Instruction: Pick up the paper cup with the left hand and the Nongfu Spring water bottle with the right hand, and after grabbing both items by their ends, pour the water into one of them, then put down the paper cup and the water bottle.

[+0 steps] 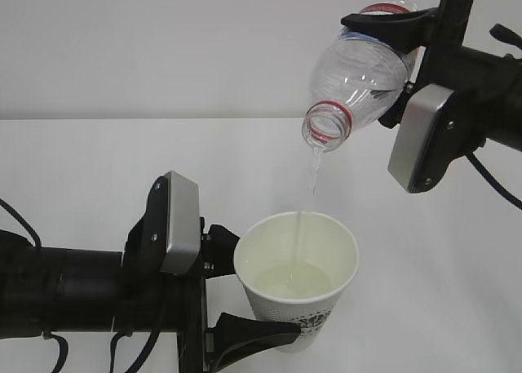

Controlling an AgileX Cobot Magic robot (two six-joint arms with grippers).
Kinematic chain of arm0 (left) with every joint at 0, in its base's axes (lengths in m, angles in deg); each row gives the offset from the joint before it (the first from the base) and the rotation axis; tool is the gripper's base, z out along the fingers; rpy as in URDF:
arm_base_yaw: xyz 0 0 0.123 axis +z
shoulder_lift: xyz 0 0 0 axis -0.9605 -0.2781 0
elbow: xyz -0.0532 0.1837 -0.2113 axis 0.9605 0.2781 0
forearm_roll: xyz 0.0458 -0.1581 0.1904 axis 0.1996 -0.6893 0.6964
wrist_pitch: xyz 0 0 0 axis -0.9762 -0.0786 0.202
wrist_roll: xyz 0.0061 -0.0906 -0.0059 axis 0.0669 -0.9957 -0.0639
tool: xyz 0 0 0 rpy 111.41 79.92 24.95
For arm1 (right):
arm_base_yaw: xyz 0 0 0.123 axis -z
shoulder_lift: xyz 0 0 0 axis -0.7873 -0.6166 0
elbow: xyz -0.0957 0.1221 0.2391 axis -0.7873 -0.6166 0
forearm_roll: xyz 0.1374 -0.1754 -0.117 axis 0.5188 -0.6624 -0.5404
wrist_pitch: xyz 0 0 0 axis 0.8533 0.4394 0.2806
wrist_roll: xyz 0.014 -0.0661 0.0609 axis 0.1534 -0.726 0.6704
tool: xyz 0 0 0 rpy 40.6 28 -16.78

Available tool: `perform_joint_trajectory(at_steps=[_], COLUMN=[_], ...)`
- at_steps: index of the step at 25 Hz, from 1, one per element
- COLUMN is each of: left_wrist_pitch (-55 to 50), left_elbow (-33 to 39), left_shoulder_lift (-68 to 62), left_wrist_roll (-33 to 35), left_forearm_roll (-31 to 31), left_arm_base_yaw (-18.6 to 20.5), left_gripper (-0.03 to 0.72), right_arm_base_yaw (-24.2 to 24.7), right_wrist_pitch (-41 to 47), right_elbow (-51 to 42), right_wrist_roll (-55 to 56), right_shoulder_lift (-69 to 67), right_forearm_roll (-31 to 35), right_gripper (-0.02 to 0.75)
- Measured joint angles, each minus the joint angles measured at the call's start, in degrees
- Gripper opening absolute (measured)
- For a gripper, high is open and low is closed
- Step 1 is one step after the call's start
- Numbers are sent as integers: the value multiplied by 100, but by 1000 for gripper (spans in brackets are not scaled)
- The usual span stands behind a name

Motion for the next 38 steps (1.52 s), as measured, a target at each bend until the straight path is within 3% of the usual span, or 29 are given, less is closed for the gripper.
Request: perform_joint_trajectory(at_steps=[38], left_wrist_pitch=[0], left_elbow=[0], left_shoulder_lift=[0], left_wrist_roll=[0], left_forearm_roll=[-257], left_arm_base_yaw=[0], left_gripper=[536], right_arm_base_yaw=[0], right_wrist_pitch=[-13], right_elbow=[0], right_wrist_roll=[-105], right_shoulder_lift=[0], right_forearm_roll=[26], right_gripper=[412])
